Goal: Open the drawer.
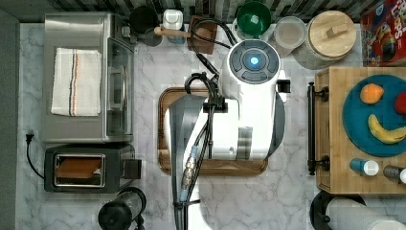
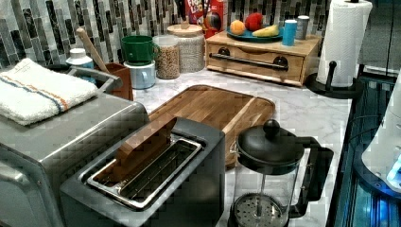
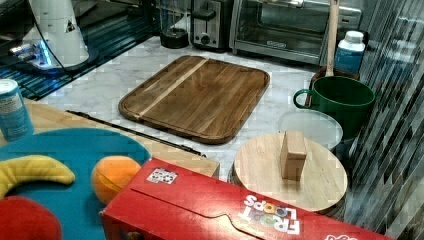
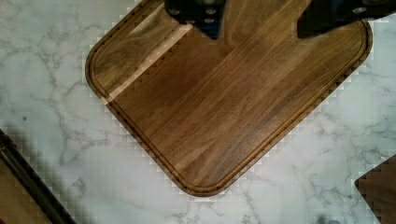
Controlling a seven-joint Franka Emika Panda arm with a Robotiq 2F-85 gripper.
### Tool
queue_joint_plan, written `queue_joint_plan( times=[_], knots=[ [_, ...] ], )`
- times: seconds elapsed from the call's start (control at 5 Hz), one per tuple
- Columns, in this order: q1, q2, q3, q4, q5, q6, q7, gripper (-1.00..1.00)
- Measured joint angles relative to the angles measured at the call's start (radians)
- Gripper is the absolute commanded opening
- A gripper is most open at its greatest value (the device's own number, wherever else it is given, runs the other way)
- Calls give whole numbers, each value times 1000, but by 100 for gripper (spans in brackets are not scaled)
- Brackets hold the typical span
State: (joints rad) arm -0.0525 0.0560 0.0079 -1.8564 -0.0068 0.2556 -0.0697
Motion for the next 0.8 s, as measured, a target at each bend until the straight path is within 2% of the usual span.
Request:
queue_joint_plan(
  times=[0.8],
  knots=[
    [-6,18,1,-8,-9,0,-4,100]
  ],
)
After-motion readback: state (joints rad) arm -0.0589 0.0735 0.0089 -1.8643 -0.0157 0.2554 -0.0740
